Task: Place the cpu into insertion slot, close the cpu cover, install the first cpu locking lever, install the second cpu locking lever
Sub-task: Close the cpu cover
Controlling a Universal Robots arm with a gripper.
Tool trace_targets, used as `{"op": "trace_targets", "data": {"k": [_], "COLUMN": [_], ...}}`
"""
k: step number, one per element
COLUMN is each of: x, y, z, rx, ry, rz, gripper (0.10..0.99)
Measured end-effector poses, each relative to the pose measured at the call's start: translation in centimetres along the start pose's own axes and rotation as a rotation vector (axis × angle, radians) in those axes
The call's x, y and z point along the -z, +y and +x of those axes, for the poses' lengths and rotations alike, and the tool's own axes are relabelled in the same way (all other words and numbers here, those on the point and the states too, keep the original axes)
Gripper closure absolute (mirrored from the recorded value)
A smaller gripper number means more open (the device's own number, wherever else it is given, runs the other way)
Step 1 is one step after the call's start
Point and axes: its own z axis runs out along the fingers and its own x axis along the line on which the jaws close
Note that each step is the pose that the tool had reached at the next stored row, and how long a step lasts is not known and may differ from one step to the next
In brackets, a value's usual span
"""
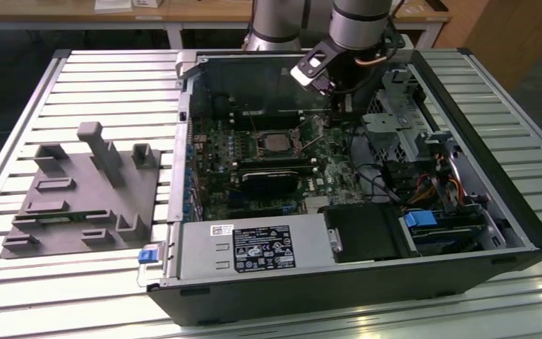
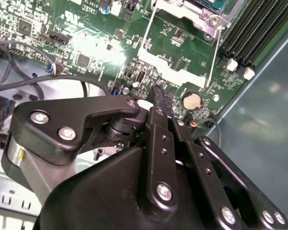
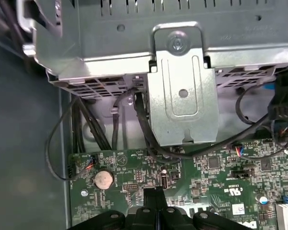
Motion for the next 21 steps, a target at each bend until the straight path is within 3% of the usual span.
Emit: {"op": "trace_targets", "data": {"k": [7,14,15,18,21], "x": [-1.20,-1.29,-1.30,-1.34,-1.40], "y": [-0.04,-0.04,-0.03,0.01,0.10], "z": [-0.02,-0.03,-0.02,-0.02,-0.01], "rx": [0.000,0.000,0.000,-0.001,-0.002], "ry": [-0.0013,-0.0017,-0.0019,-0.0055,-0.0111], "rz": [0.015,0.016,0.021,0.055,0.108], "gripper": [0.984,0.984,0.984,0.984,0.984]}}
